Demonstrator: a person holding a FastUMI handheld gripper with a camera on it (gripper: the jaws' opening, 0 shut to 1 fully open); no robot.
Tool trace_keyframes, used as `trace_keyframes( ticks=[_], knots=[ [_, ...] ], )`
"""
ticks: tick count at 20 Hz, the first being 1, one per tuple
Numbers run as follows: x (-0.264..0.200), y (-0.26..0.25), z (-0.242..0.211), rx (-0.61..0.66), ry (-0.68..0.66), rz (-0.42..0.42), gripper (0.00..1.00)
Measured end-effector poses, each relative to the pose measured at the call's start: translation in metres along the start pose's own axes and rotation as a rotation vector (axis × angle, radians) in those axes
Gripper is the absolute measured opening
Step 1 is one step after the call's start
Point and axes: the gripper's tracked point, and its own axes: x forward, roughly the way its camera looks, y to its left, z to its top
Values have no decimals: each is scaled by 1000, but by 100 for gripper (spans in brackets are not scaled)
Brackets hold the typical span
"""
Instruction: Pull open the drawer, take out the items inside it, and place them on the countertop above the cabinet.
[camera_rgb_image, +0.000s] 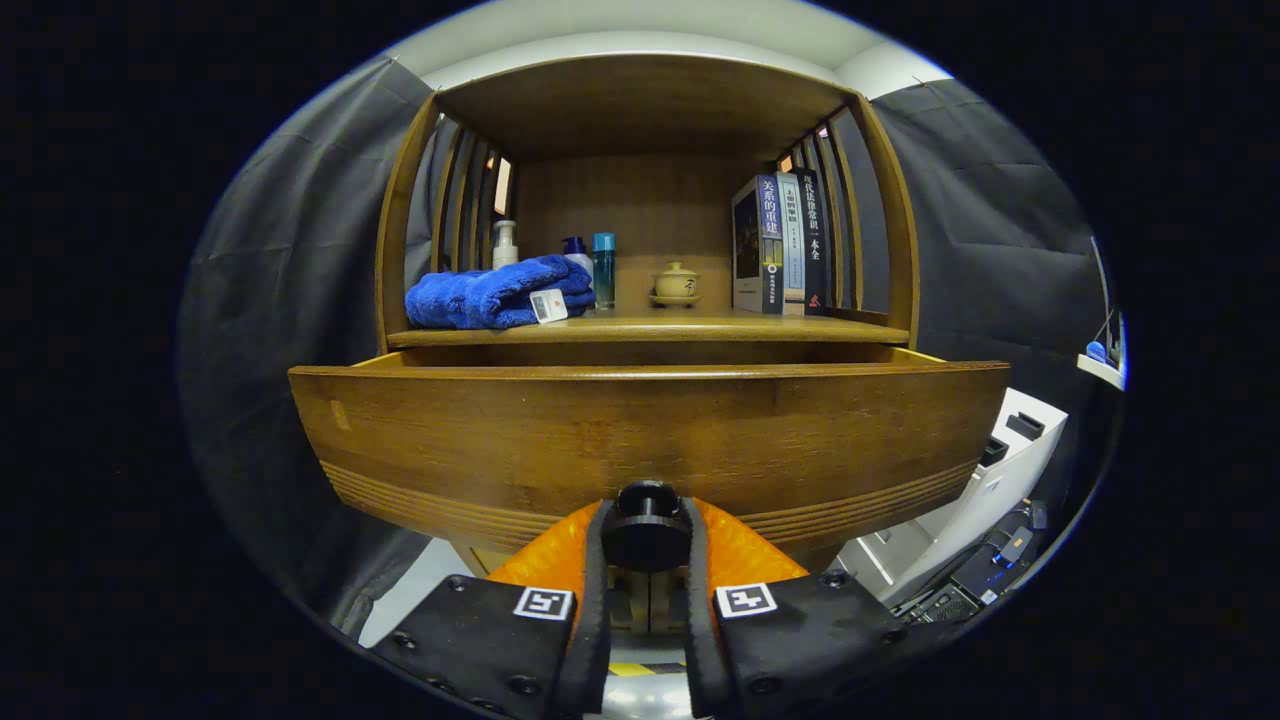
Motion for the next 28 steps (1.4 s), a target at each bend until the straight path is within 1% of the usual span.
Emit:
trace_keyframes(
  ticks=[8,16,26,28],
  knots=[
    [-30,0,-14,-36,45,-11,39],
    [-48,0,-21,-64,74,-16,39],
    [-47,-1,-22,-68,49,-9,39],
    [-47,0,-23,-64,45,-7,43]
  ],
)
